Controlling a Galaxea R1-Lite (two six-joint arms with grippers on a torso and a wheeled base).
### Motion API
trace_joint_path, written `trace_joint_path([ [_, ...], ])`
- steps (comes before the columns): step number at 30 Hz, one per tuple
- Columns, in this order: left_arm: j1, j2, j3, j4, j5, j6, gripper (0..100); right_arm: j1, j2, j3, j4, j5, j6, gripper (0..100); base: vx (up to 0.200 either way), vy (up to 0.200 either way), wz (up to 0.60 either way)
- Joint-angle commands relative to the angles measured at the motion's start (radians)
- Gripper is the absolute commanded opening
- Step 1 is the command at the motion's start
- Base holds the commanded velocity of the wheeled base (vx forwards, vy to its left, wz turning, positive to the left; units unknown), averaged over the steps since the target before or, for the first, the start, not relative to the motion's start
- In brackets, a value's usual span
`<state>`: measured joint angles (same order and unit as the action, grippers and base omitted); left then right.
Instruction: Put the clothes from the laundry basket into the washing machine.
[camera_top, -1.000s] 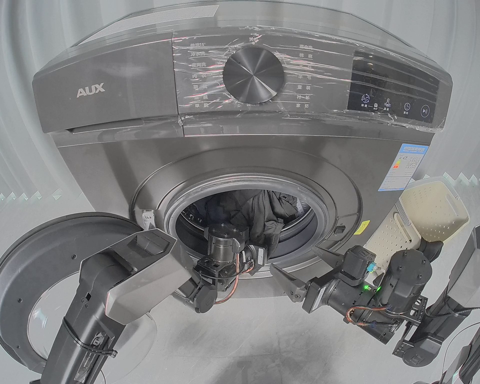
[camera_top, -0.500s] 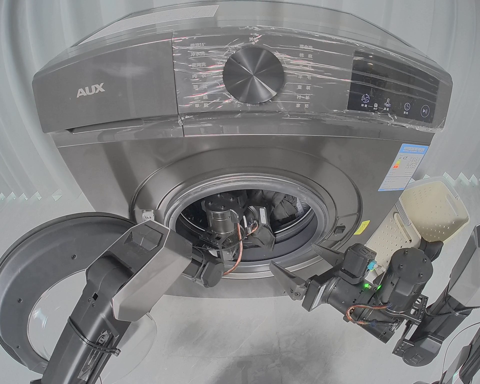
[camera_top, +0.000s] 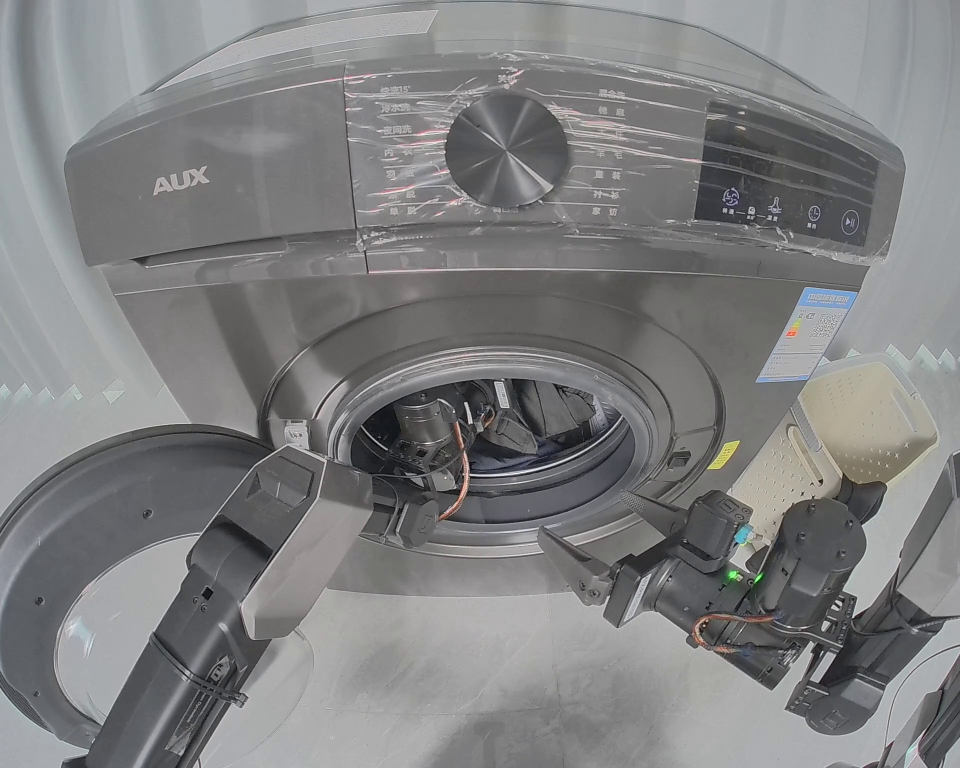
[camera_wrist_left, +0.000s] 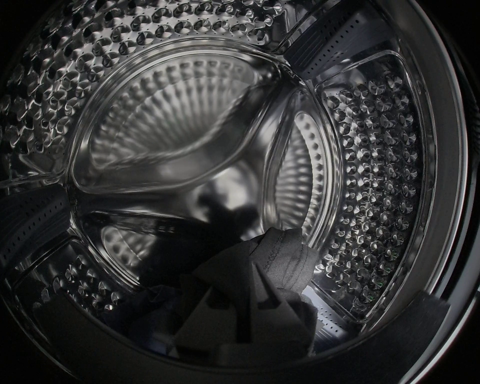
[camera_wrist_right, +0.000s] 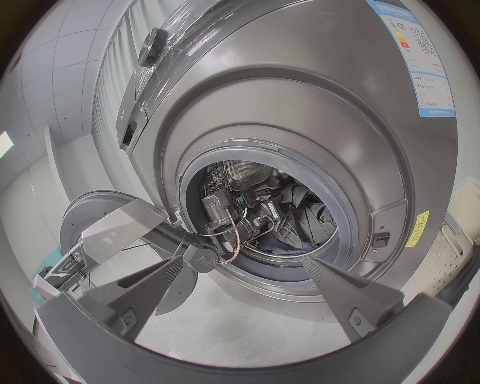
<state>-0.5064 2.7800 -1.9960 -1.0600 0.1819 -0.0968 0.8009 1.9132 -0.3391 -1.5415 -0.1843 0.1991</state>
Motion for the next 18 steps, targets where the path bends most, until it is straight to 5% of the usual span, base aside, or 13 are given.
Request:
trace_joint_path([
  [1, 0.006, 0.015, -0.004, -0.003, 0.001, -0.003, 0, 0.001, 0.001, 0.002, 0.000, 0.000, 0.000, 100, 0.000, 0.000, 0.00],
  [6, 0.003, 0.015, -0.004, 0.005, 0.001, 0.000, 0, 0.001, 0.003, 0.002, 0.000, 0.000, 0.000, 100, 0.000, 0.000, 0.00],
  [7, 0.000, 0.015, -0.004, 0.006, 0.001, -0.003, 100, 0.001, 0.004, 0.002, 0.000, 0.000, 0.000, 100, 0.000, 0.000, 0.00],
  [18, -0.012, -0.031, 0.144, 0.005, -0.004, -0.018, 100, 0.001, 0.007, 0.005, 0.000, 0.000, 0.002, 100, 0.000, 0.000, 0.00],
])
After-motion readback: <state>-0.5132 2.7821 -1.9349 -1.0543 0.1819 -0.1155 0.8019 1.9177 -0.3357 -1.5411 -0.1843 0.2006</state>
